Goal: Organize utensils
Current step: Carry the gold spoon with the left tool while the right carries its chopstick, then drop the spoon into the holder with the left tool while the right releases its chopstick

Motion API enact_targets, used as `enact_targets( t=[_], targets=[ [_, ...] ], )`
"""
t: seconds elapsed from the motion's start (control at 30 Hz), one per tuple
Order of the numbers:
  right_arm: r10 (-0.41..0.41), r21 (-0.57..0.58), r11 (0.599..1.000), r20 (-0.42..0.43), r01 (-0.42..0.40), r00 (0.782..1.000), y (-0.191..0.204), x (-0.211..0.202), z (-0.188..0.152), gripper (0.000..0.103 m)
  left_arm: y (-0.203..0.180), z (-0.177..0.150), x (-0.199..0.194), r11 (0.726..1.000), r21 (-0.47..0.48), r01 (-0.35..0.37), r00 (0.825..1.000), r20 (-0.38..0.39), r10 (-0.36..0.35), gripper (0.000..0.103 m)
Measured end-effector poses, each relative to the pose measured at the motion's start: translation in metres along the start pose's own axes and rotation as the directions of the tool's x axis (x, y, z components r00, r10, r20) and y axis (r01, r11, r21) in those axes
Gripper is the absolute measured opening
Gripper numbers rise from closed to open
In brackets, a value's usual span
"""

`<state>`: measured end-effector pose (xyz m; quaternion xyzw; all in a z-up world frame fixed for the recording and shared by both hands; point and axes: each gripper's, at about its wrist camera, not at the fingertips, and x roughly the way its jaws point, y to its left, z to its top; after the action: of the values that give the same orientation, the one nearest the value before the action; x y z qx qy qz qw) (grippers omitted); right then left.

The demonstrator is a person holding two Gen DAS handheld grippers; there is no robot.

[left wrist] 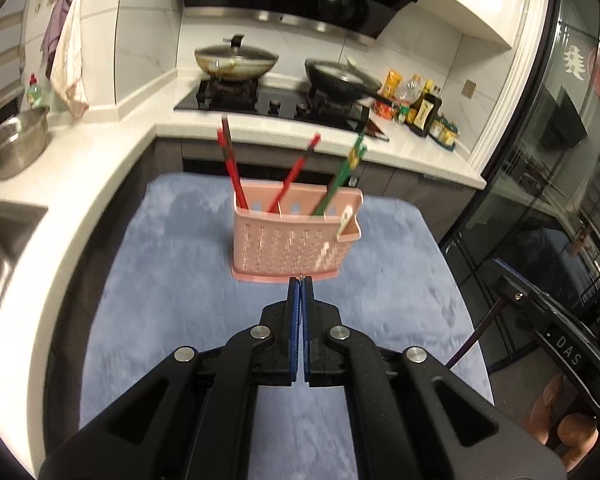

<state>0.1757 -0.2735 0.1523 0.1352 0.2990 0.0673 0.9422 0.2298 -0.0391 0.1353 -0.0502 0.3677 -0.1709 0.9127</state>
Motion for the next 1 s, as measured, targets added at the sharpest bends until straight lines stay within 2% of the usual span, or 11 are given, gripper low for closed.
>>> enact_targets(
  t=[0.23, 0.6, 0.8, 1.0],
  targets=[
    [0.016, 0.004, 1.000, 0.038, -0.016, 0.999, 0.002, 0.019, 0.033, 0.007, 0.006, 0.043, 0.006, 1.000, 0.002, 0.009, 0.999, 0.047, -0.009, 0.001],
    [0.064, 0.037, 0.997, 0.199, -0.072, 0.978, 0.007, 0.034, 0.128, 0.007, 0.014, 0.113, 0.031, 0.999, -0.034, 0.040, 0.996, 0.076, -0.038, 0.001],
    [0.068, 0.025, 0.997, 0.233, -0.076, 0.970, 0.016, 0.054, 0.159, 0.007, 0.020, 0.129, 0.055, 0.999, -0.048, 0.023, 0.998, 0.055, -0.021, 0.001],
    [0.073, 0.028, 0.996, 0.249, -0.082, 0.966, 0.020, 0.080, 0.180, 0.007, 0.029, 0.130, 0.083, 0.998, -0.057, -0.001, 1.000, 0.017, 0.002, 0.001]
  ],
)
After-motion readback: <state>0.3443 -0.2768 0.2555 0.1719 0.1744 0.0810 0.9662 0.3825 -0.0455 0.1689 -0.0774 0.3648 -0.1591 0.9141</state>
